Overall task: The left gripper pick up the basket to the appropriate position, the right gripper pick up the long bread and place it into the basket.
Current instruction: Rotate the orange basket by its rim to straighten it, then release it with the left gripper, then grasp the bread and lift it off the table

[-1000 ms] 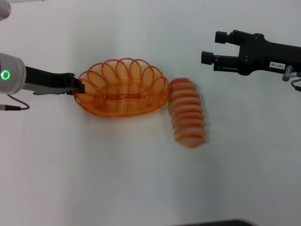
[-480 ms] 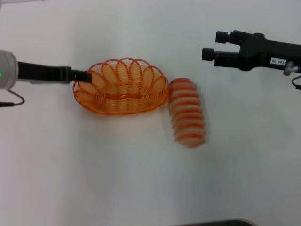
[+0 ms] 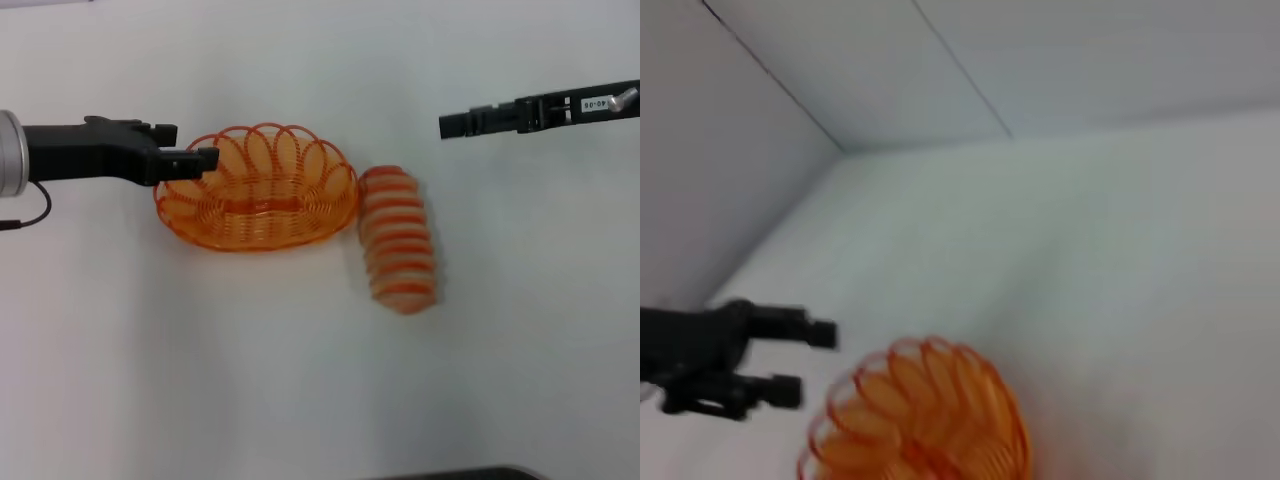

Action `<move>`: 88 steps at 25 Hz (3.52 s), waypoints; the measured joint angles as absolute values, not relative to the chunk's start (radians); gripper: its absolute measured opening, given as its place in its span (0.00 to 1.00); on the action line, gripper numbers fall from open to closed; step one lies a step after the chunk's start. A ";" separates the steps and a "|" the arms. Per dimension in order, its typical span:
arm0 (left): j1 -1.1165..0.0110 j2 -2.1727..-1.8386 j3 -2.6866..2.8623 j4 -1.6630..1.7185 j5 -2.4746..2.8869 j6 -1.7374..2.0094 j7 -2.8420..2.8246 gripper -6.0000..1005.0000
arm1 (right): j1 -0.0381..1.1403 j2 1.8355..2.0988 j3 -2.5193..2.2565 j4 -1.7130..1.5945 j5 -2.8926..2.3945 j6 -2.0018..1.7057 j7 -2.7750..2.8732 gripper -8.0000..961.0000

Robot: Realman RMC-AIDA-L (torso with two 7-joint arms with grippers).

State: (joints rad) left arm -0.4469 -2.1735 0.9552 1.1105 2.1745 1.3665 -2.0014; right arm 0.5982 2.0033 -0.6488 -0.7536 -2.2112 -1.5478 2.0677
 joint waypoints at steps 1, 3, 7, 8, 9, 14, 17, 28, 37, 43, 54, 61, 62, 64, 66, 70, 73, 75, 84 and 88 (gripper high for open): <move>-0.443 -2.174 0.946 1.103 2.160 1.369 -1.953 0.72 | 0.610 1.999 -0.661 -0.764 -2.241 -1.552 2.117 0.94; -0.434 -2.172 0.920 1.087 2.127 1.374 -1.861 0.72 | 0.643 1.991 -0.680 -0.786 -2.313 -1.570 2.220 0.94; -0.414 -2.169 0.835 1.061 2.062 1.424 -1.644 0.72 | 0.718 1.989 -0.687 -0.821 -2.440 -1.625 2.363 0.94; -0.412 -2.168 0.818 1.057 2.057 1.439 -1.609 0.72 | 0.741 1.992 -0.688 -0.827 -2.476 -1.640 2.392 0.94; -0.409 -2.166 0.782 1.047 2.051 1.478 -1.538 0.72 | 0.762 1.995 -0.690 -0.829 -2.507 -1.650 2.414 0.94; -0.385 -2.160 0.672 1.034 2.058 1.634 -1.357 0.72 | 0.843 2.015 -0.708 -0.830 -2.621 -1.680 2.493 0.94; -0.360 -2.158 0.649 1.031 2.083 1.676 -1.304 0.73 | 0.875 2.024 -0.726 -0.831 -2.657 -1.683 2.539 0.94; -0.315 -2.162 0.631 0.914 2.162 1.688 -1.116 0.73 | 0.928 2.048 -0.805 -0.812 -2.682 -1.664 2.742 0.94; -0.303 -2.163 0.602 0.902 2.184 1.694 -1.074 0.73 | 0.950 2.053 -0.840 -0.727 -2.691 -1.612 2.805 0.94; -0.298 -2.164 0.580 0.901 2.197 1.704 -1.064 0.73 | 0.972 2.063 -0.892 -0.693 -2.695 -1.594 2.840 0.94; -0.293 -2.164 0.577 0.900 2.196 1.717 -1.061 0.73 | 0.983 2.065 -0.939 -0.689 -2.695 -1.609 2.874 0.94; -0.298 -2.164 0.577 0.900 2.192 1.719 -1.066 0.73 | 0.996 2.074 -1.019 -0.689 -2.698 -1.586 2.927 0.94; -0.298 -2.164 0.577 0.900 2.192 1.720 -1.066 0.73 | 0.999 2.076 -1.021 -0.689 -2.703 -1.582 2.931 0.94; -0.299 -2.164 0.577 0.900 2.192 1.720 -1.067 0.73 | 1.007 2.080 -1.024 -0.685 -2.719 -1.572 2.939 0.94; -0.299 -2.164 0.577 0.900 2.192 1.720 -1.067 0.73 | 1.016 2.082 -1.027 -0.672 -2.730 -1.561 2.946 0.94; -0.297 -2.164 0.577 0.900 2.191 1.720 -1.066 0.73 | 1.027 2.084 -1.036 -0.650 -2.733 -1.535 2.955 0.94; -0.295 -2.164 0.577 0.901 2.190 1.720 -1.065 0.73 | 1.032 2.085 -1.038 -0.631 -2.732 -1.517 2.956 0.94; -0.294 -2.165 0.577 0.900 2.189 1.720 -1.063 0.73 | 1.035 2.085 -1.038 -0.625 -2.730 -1.511 2.956 0.94; -0.294 -2.166 0.577 0.899 2.189 1.720 -1.062 0.73 | 1.052 2.088 -1.039 -0.590 -2.726 -1.480 2.957 0.94; -0.296 -2.166 0.577 0.895 2.189 1.719 -1.062 0.73 | 1.057 2.089 -1.039 -0.571 -2.726 -1.467 2.952 0.94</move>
State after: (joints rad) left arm -0.2956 -2.1660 0.5768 0.8955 2.1890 1.7195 -1.0618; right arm 1.0567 2.0886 -1.0385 -0.5715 -2.7257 -1.4672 2.9525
